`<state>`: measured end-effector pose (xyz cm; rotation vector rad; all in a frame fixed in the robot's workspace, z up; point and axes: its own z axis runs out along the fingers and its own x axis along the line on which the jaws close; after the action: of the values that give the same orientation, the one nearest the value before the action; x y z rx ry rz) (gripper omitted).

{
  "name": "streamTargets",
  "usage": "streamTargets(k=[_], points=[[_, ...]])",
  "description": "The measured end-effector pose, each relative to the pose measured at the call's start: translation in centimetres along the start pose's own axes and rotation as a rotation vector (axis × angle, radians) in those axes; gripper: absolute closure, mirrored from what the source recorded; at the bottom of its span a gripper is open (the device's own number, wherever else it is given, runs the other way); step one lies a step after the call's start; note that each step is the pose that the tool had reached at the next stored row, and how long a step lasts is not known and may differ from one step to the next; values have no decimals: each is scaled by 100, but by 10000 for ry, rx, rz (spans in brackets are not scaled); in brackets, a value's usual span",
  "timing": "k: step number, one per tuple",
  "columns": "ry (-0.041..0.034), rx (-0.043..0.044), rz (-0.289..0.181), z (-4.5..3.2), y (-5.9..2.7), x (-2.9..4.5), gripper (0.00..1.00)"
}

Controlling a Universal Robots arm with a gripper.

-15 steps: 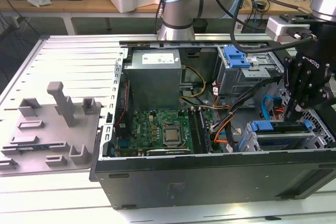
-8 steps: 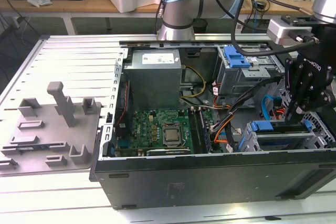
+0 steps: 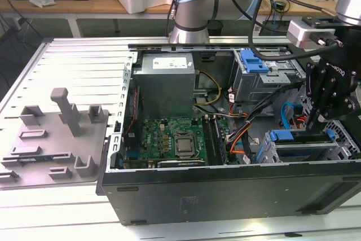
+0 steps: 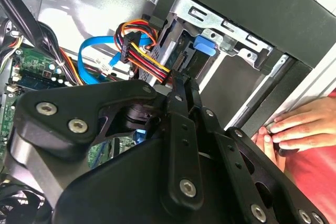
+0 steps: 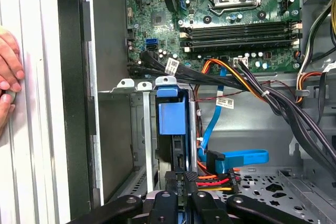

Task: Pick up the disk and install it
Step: 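Insert the first disk wire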

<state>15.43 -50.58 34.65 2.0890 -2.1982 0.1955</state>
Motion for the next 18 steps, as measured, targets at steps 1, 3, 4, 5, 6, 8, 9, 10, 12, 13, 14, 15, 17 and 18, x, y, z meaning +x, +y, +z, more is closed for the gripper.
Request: streamTargets(k=[1,3,4,5,6,8,9,10,12,13,14,15,17,18], points=[[0,0,0,0,0,0,83],[0,0,1,0,0,0,83],[-2,0,3,0,-1,1,83],[-2,0,1,0,-4,0,83],[-5,0,1,0,-7,0,83],[-10,0,1,0,-10,0,83],[-19,-1,1,-1,-12,0,83],[-37,-2,1,0,-14,0,83],[-106,-6,2,0,-17,-1,83],[-140,-7,2,0,-19,-1,83],[-172,-9,4,0,-19,-1,83],[-271,-14,4,0,-23,-1,83],[-350,-18,4,1,-29,-2,83],[-417,-22,6,1,-35,-2,83]])
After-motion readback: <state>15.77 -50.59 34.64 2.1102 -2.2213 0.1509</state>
